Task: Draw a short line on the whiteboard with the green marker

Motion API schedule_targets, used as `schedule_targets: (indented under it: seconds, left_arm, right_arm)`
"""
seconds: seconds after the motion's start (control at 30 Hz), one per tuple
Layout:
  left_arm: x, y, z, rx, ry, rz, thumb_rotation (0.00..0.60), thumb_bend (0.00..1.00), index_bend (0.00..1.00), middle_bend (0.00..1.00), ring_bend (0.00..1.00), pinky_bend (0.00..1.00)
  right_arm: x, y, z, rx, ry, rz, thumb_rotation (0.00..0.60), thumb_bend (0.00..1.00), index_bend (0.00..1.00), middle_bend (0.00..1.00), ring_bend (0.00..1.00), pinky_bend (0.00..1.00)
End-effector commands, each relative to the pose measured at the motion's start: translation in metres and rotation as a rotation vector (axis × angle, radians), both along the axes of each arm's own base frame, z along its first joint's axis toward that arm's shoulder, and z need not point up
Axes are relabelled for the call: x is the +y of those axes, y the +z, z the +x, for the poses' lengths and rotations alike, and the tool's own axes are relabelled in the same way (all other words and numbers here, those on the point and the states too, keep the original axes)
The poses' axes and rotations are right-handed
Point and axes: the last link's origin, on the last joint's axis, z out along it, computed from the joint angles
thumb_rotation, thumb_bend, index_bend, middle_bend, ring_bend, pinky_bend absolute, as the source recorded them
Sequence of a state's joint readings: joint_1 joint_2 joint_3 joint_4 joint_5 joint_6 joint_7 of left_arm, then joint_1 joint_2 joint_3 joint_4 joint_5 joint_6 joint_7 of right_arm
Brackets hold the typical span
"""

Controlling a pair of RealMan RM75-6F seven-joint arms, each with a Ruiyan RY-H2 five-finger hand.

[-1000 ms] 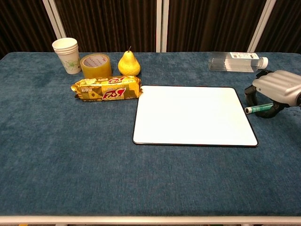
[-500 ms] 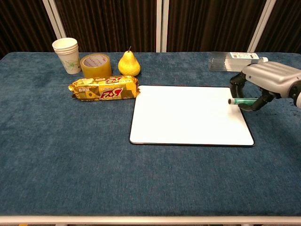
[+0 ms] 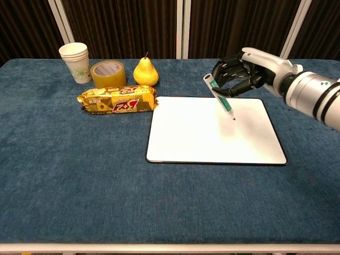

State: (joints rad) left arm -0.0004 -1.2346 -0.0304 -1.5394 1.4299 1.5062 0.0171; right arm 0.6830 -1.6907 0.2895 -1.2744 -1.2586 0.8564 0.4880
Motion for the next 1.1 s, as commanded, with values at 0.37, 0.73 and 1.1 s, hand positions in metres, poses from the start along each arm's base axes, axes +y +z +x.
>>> schedule_targets:
  seconds: [0.37,0.73,1.1]
  left_arm:
    - [0.002,-0.002,-0.004,-0.012,0.002,-0.007,0.600,0.00,0.25,0.21,0.09,0.07]
    - [0.000,-0.003,-0.008,-0.020,0.009,-0.007,0.600,0.00,0.25,0.21,0.09,0.07]
    - [0.003,-0.005,-0.008,-0.024,-0.009,-0.011,0.600,0.00,0.25,0.21,0.09,0.07]
  right_arm:
    - [-0.006,-0.059,0.020,-0.265,-0.101,0.000,0.600,0.40,0.70,0.57,0.34,0.22]
    - [-0.004,-0.078,0.022,-0.263,-0.091,0.005,0.600,0.40,0.70,0.57,0.34,0.22]
    - [0.008,-0.038,-0.023,-0.226,-0.103,-0.064,0.600,0.46,0.70,0.57,0.34,0.22]
